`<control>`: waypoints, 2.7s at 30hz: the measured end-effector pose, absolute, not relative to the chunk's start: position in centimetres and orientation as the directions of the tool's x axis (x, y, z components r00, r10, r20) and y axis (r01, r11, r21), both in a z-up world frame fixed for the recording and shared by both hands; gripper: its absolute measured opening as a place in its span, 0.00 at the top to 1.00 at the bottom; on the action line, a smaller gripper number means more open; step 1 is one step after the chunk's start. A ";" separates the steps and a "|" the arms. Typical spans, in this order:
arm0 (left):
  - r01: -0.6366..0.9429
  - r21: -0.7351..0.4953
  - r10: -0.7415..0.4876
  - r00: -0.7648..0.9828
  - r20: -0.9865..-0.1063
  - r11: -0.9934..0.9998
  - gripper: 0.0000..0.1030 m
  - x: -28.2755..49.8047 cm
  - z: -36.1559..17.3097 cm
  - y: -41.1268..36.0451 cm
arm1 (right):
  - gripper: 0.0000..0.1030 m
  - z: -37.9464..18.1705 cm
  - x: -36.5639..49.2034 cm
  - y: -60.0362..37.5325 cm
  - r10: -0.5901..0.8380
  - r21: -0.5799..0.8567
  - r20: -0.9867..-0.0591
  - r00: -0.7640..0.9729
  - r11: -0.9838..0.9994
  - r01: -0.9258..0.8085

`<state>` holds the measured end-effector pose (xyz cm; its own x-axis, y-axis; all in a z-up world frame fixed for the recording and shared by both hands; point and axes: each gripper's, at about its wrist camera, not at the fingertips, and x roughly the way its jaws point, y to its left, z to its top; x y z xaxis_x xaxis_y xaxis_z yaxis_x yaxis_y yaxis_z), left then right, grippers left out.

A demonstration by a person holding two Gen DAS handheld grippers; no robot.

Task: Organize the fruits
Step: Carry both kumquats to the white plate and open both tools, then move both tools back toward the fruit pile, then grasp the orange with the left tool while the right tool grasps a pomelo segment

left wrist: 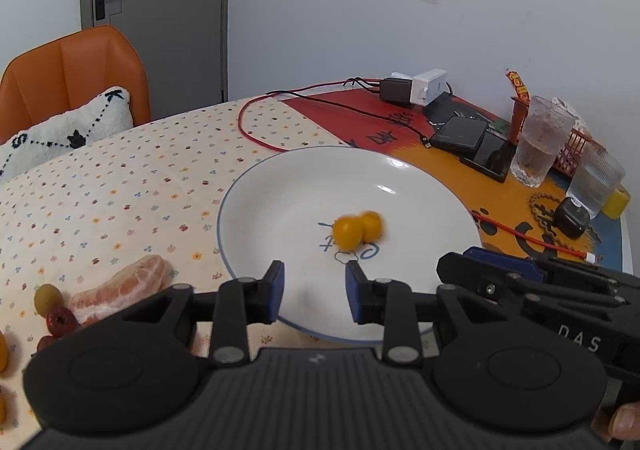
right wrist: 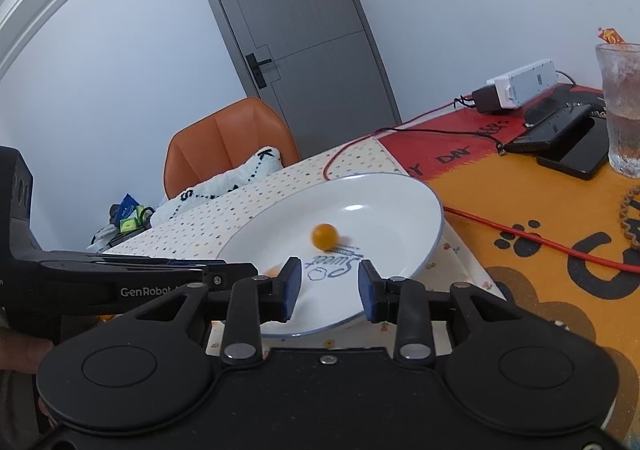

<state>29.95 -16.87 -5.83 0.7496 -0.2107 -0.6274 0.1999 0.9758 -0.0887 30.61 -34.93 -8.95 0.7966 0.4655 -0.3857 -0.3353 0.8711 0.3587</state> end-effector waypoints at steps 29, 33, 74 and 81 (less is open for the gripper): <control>0.017 -0.101 -0.072 0.814 -0.577 0.995 0.21 22.5 -3.5 -8.1 | 0.46 -7.3 27.9 -31.7 0.470 0.315 -0.387 0.793 0.876 -0.365; -0.012 -0.102 -0.049 0.815 -0.577 0.995 0.20 21.6 -3.4 -6.6 | 0.39 -7.0 27.4 -30.8 0.471 0.304 -0.389 0.792 0.877 -0.372; -0.160 -0.169 0.022 0.785 -0.619 0.973 0.22 19.7 -6.6 4.7 | 0.00 -6.4 27.4 -20.7 0.563 0.272 -0.475 0.676 0.825 -0.496; -0.177 -0.166 0.023 0.747 -0.664 0.970 0.39 20.8 -8.3 5.3 | 0.00 -7.4 28.2 -18.7 0.562 0.262 -0.512 0.650 0.822 -0.505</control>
